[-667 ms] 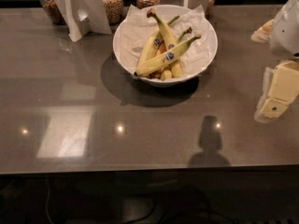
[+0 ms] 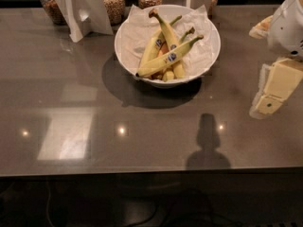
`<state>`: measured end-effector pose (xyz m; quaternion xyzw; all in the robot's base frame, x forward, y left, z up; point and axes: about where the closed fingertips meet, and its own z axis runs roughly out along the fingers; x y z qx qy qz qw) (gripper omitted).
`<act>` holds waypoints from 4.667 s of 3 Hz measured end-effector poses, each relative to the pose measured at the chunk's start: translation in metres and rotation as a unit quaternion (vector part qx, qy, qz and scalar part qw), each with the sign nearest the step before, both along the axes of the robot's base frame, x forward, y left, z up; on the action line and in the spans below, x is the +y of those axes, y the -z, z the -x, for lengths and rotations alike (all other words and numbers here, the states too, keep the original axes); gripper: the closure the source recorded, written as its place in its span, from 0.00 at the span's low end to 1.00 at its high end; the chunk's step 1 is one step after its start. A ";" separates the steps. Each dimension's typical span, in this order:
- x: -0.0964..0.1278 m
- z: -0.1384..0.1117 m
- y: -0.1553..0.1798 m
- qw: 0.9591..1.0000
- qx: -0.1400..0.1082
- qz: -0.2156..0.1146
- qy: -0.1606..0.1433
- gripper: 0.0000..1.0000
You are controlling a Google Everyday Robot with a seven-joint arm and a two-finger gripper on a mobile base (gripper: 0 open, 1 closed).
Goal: Pick banana from white bowl
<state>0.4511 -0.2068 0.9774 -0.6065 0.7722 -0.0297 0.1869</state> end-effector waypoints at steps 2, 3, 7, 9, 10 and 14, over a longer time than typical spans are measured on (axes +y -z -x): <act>0.030 -0.054 -0.011 0.995 -0.068 -0.062 -0.036 0.00; 0.052 -0.082 -0.013 0.991 -0.087 -0.082 -0.065 0.00; 0.130 -0.158 0.017 0.974 -0.114 -0.058 -0.186 0.54; 0.142 -0.169 0.044 0.972 -0.102 -0.042 -0.209 0.45; 0.146 -0.174 0.056 0.971 -0.094 -0.038 -0.216 0.44; 0.143 -0.189 0.083 0.975 -0.073 -0.021 -0.209 0.65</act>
Offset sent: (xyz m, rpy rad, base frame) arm 0.0883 0.0466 0.0177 0.1989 -0.2110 0.1178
